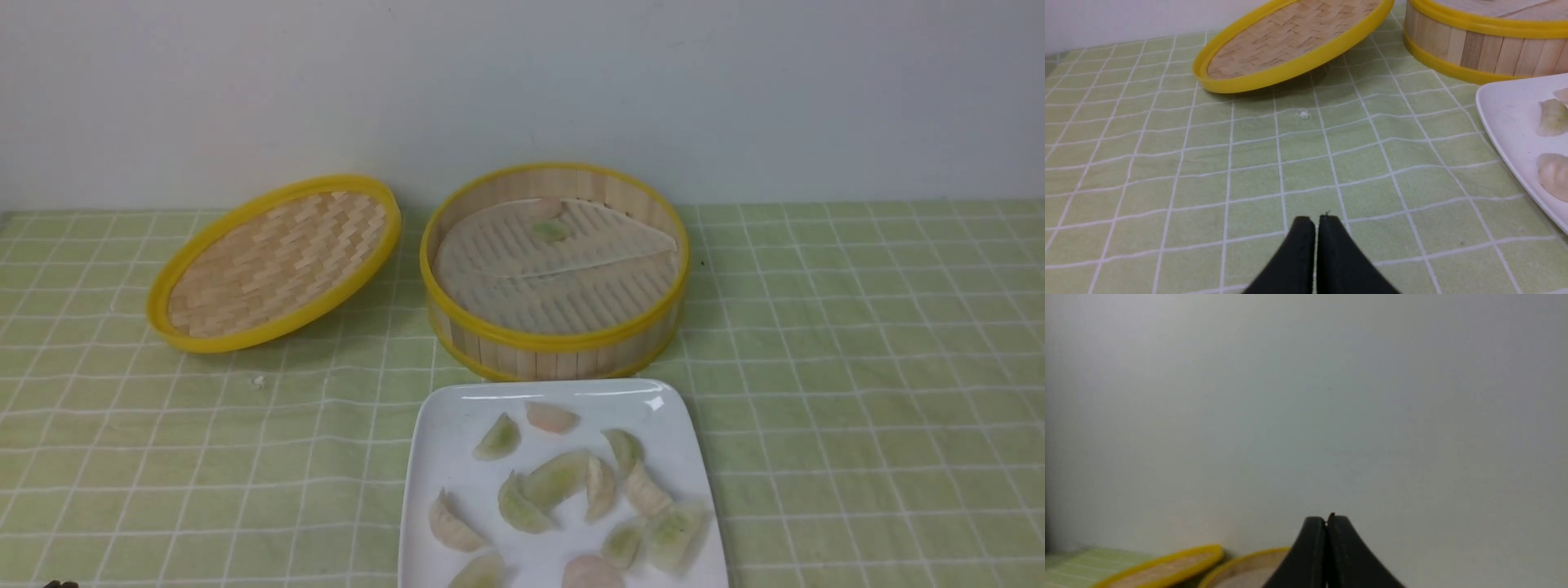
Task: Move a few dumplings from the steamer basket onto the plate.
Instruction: Use the right arm to put the dumpling into the plate
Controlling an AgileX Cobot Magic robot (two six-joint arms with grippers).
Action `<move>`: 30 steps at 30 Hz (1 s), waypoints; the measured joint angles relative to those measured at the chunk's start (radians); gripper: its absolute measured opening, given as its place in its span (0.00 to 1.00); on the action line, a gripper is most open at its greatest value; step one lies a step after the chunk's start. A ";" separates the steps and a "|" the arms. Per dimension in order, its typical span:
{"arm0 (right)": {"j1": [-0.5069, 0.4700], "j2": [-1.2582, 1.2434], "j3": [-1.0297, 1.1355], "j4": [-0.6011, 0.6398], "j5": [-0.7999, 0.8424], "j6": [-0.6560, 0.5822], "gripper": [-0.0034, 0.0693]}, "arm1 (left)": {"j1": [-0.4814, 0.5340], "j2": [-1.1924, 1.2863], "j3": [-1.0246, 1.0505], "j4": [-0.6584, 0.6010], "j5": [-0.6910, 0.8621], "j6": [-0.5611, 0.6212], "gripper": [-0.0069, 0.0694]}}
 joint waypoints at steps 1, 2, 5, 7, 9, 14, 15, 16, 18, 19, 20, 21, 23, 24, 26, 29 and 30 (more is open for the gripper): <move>-0.032 0.000 0.017 -0.013 0.001 -0.001 0.03 | 0.000 0.000 0.000 0.000 0.000 0.000 0.08; -0.074 0.000 0.055 -0.027 0.004 -0.001 0.03 | 0.000 0.000 0.000 0.000 0.000 0.000 0.08; -0.181 0.000 0.151 -0.040 0.007 -0.001 0.03 | 0.000 0.000 0.000 -0.001 0.000 0.000 0.08; -0.243 0.000 0.233 -0.042 0.010 0.000 0.03 | 0.000 0.000 0.000 -0.001 0.000 0.000 0.08; -0.290 0.000 0.325 -0.042 0.013 0.000 0.03 | 0.000 0.000 0.000 -0.001 0.000 0.000 0.08; -0.326 0.001 0.421 -0.046 -0.012 0.001 0.03 | 0.000 0.000 0.000 -0.001 0.001 0.000 0.08; -0.326 0.001 0.422 -0.046 -0.027 0.001 0.03 | 0.000 0.000 0.000 -0.001 0.001 0.000 0.08; -0.326 0.001 0.424 -0.046 -0.035 0.001 0.03 | 0.000 0.000 0.000 -0.001 0.001 0.000 0.08; -0.326 0.001 0.425 -0.046 -0.041 0.001 0.03 | 0.000 0.000 0.000 -0.001 0.001 0.000 0.08; -0.326 0.001 0.425 -0.046 -0.041 0.001 0.03 | 0.000 0.000 0.000 -0.001 0.001 0.000 0.08; -0.326 0.001 0.425 -0.046 -0.041 0.001 0.03 | 0.000 0.000 0.000 -0.001 0.002 0.000 0.08; -0.326 0.001 0.425 -0.046 -0.041 0.001 0.03 | 0.000 0.000 0.000 -0.001 0.002 0.000 0.08; -0.326 0.001 0.425 -0.046 -0.041 0.001 0.03 | 0.000 0.000 0.000 -0.001 0.003 0.000 0.08; -0.326 0.001 0.425 -0.046 -0.041 0.001 0.03 | 0.000 0.000 0.000 -0.001 0.003 0.000 0.08; -0.326 0.001 0.425 -0.046 -0.041 0.001 0.03 | 0.000 0.000 0.000 -0.001 0.003 0.000 0.08; -0.326 0.001 0.425 -0.046 -0.041 0.001 0.03 | 0.000 0.000 0.000 -0.001 0.003 0.000 0.08; -0.326 0.001 0.425 -0.046 -0.041 0.001 0.03 | 0.000 0.000 0.000 -0.001 0.003 0.000 0.08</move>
